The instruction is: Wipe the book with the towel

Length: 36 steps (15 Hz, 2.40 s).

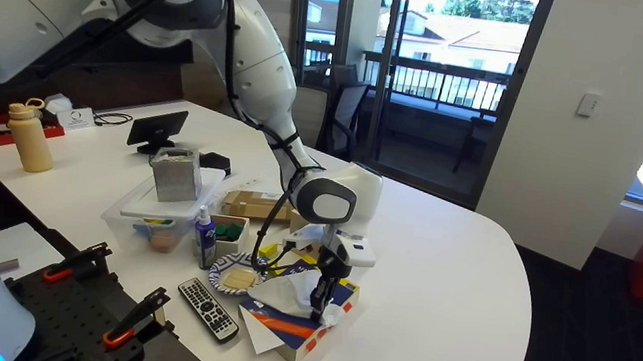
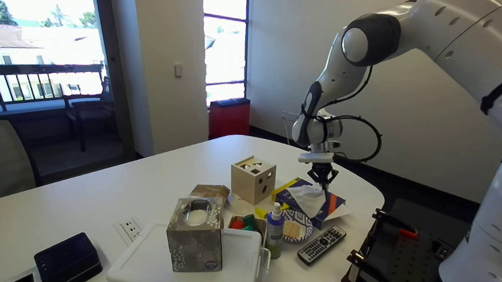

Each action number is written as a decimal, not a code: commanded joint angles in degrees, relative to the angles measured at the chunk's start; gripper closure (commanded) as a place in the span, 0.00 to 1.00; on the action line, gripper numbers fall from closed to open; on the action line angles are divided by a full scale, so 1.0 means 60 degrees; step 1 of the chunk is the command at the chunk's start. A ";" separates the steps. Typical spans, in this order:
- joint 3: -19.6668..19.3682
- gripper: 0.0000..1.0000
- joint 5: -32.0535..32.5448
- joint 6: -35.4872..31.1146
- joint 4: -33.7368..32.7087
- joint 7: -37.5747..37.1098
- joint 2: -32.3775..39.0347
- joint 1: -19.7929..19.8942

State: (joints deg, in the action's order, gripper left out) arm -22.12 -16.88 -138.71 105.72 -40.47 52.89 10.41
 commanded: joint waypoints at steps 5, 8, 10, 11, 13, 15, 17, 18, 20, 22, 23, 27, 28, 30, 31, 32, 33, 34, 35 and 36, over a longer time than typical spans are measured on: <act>0.0664 1.00 0.0498 0.0238 -0.0148 0.0503 0.0097 0.0375; 0.1184 1.00 0.0361 0.0394 -0.0297 0.1525 -0.0022 0.0586; 0.1487 1.00 0.0337 0.0700 -0.0409 0.2122 -0.0060 0.0638; 0.1582 1.00 0.0361 0.0954 -0.0595 0.2308 0.0056 0.0624; 0.1676 1.00 0.0467 0.1633 -0.0813 0.2555 0.0156 0.0551; 0.1785 1.00 0.0511 0.2576 -0.1133 0.2698 0.0357 0.0553; 0.1769 1.00 0.0536 0.3521 -0.1431 0.2670 0.0560 0.0539; 0.1716 1.00 0.0542 0.3970 -0.1588 0.2546 0.0685 0.0525; 0.1583 1.00 0.0536 0.4729 -0.1831 0.2323 0.0894 0.0516; 0.1344 1.00 0.0502 0.5035 -0.1928 0.1918 0.1020 0.0447; 0.1160 1.00 0.0487 0.4922 -0.1879 0.1600 0.1014 0.0365; 0.0677 1.00 0.0512 0.3534 -0.1497 0.0772 0.0767 0.0156; 0.0548 1.00 0.0556 0.3324 -0.1423 0.0496 0.0712 0.0107; 0.0326 1.00 0.0642 0.3114 -0.1467 -0.0043 0.0762 0.0052; 0.0271 1.00 0.0683 0.3077 -0.1450 -0.0158 0.0757 0.0085; 0.0175 1.00 0.0749 0.3040 -0.1448 -0.0352 0.0786 0.0064; 0.0128 1.00 0.0787 0.3102 -0.1466 -0.0458 0.0826 0.0107; 0.0097 1.00 0.0843 0.3213 -0.1508 -0.0557 0.0884 0.0146; 0.0099 1.00 0.0900 0.3381 -0.1522 -0.0506 0.0918 0.0206; 0.0158 1.00 0.0931 0.3447 -0.1548 -0.0424 0.0967 0.0279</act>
State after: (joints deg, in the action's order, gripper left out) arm -21.25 -12.94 -118.87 95.99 -41.93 58.47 11.60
